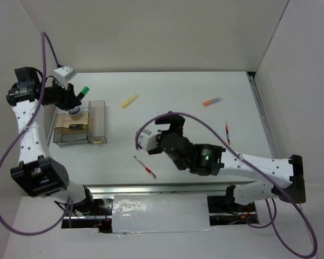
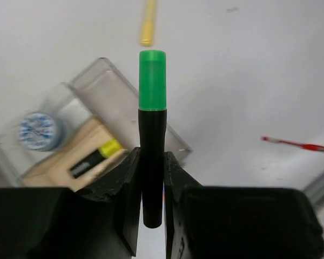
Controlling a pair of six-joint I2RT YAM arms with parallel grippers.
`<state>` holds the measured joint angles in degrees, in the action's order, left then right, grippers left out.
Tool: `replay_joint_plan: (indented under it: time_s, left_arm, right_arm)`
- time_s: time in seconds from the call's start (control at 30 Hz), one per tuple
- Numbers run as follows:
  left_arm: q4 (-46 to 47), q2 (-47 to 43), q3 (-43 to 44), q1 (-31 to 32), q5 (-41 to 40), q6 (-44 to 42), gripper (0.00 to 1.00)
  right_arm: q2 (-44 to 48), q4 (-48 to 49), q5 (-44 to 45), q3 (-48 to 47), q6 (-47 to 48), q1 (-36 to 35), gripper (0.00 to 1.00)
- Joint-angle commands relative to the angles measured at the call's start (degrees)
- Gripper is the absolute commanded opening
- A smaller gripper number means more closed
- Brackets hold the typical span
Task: Sort the stationery into containers
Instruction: Place the pen in the drawer.
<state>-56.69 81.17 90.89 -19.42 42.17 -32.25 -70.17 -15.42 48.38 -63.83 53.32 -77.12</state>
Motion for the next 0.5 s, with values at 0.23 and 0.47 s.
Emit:
replay_joint_plan:
  time_s: [0.23,0.47]
  left_arm:
    - [-15.0,25.6,25.9,-14.9,7.7,-38.3,0.00]
    - [-7.6,25.4,16.8,-15.7,-0.3,-60.2,0.00]
  right_arm:
    - [2.0,-21.6,-17.0,-16.9,-23.9,20.4,1.00]
    - [2.8,-24.4,-22.3,-18.3,-28.0,27.6,1.00]
